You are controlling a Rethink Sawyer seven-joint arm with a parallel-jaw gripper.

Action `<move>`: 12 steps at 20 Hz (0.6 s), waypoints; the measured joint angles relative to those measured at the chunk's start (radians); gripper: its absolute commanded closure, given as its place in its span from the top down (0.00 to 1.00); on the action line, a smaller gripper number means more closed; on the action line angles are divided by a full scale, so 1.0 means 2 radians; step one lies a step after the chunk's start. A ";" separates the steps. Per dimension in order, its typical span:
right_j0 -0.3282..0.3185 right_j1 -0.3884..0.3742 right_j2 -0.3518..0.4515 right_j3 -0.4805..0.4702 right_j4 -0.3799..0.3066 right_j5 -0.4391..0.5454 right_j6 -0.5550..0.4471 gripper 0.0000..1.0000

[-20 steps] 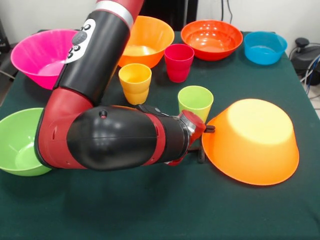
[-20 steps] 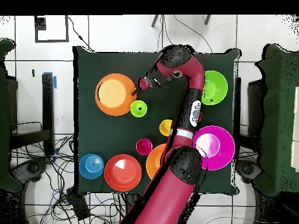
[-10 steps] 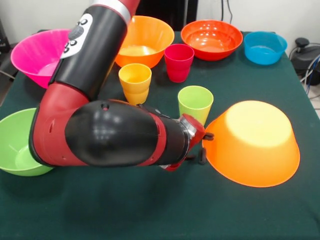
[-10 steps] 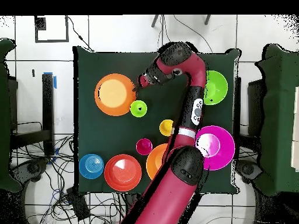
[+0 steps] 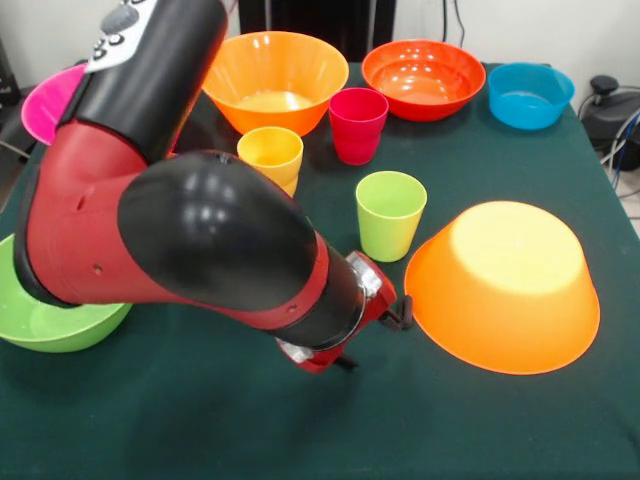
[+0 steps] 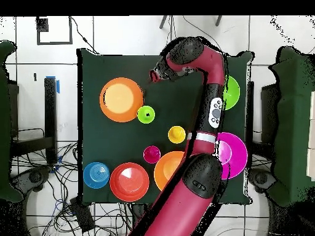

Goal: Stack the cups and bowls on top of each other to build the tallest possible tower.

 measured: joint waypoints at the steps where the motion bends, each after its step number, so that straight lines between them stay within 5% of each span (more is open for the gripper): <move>1: 0.000 -0.004 -0.005 0.003 0.000 -0.005 0.000 1.00; 12: -0.004 -0.040 -0.061 0.045 0.034 -0.041 0.000 1.00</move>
